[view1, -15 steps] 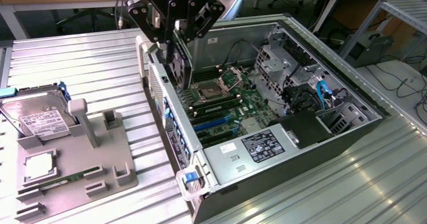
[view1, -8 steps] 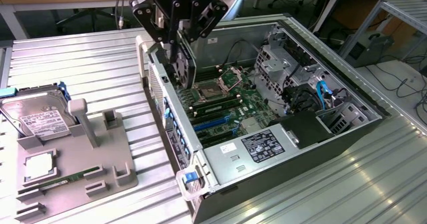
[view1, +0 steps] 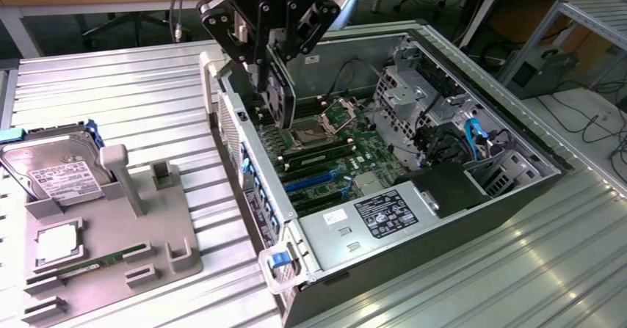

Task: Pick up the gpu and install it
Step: 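Pick up the gpu and move the gpu toward the slot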

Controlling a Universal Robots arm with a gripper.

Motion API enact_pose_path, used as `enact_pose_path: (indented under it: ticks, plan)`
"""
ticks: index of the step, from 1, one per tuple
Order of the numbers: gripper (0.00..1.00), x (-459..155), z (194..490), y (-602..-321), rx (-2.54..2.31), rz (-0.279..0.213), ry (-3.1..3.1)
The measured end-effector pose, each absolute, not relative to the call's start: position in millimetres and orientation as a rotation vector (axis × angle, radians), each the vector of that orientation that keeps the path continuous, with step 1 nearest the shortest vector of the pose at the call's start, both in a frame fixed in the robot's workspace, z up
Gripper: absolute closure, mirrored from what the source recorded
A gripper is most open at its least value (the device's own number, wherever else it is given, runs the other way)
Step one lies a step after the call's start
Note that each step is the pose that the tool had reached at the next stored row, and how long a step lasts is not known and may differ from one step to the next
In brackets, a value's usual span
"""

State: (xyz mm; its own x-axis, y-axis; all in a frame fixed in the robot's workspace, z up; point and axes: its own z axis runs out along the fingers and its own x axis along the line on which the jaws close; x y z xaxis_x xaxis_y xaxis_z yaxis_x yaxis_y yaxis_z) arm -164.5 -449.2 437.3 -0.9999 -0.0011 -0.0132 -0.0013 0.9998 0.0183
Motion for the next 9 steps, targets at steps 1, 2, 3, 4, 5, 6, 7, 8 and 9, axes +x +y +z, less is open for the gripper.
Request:
enact_pose_path:
  ticks: [1, 2, 3, 4, 5, 6, 7, 8, 9]
  plan:
    - [0.72, -164.1, 437.2, -449.2, -0.002, 0.029, 3.128]
    - [0.72, -163.6, 437.1, -449.2, -0.002, 0.029, 3.128]
    - [0.72, -163.1, 437.0, -449.2, -0.002, 0.029, 3.128]
    - [0.72, -162.6, 436.9, -449.2, -0.002, 0.029, 3.128]
    - [0.72, -162.1, 436.7, -449.2, -0.002, 0.029, 3.127]
    - [0.72, -161.7, 436.6, -449.2, -0.002, 0.029, 3.127]
    - [0.72, -161.2, 436.5, -449.2, -0.002, 0.029, 3.127]
    - [0.72, -160.8, 436.4, -449.2, -0.003, 0.029, 3.126]
    - [0.72, -160.2, 436.2, -449.2, -0.003, 0.029, 3.126]
